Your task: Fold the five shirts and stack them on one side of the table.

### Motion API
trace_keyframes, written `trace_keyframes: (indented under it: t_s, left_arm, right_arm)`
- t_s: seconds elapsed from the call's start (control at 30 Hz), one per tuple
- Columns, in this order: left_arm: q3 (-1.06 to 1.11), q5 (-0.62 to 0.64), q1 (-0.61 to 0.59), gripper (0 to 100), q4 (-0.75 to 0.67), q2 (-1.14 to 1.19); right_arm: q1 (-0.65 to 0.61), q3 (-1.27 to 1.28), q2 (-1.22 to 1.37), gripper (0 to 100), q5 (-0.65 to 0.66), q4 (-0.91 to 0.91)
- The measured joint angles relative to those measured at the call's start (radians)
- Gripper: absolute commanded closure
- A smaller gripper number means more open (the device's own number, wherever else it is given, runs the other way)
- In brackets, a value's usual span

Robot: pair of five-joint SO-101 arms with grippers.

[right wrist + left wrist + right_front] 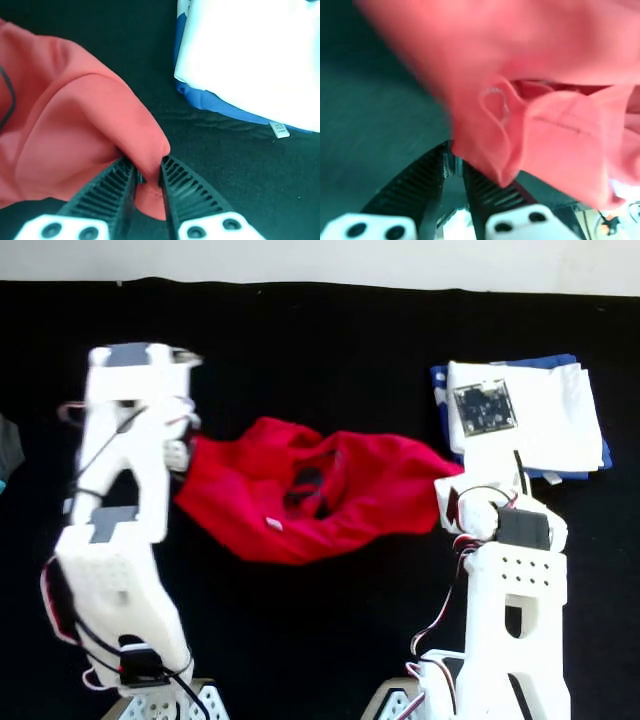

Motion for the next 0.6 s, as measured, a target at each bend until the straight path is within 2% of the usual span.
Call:
trace_keyframes:
  t_s: [0.13,0.23,0.37,0.47,0.6]
  left_arm:
    - [0.089,-0.006,-0.094,99,0.003,-0.1]
    - [0.207,-0.075,-0.15,99,0.008,-0.184]
    - [0.393,-0.169,-0.152,98,0.011,-0.285]
    - [0.512,-0.233,-0.143,90,0.011,-0.35]
    - [0.566,-0.325,-0.14,82,0.011,-0.466]
  right_arm:
    - [0.0,-0.012,0.0,99.3,-0.031,0.014]
    - [0.0,-0.015,0.0,99.3,-0.032,0.028]
    - [-0.011,-0.006,0.0,99.3,-0.032,0.028]
    - [-0.04,0.023,0.0,99.3,-0.032,0.028]
    - [-0.049,0.037,0.0,99.3,-0.032,0.028]
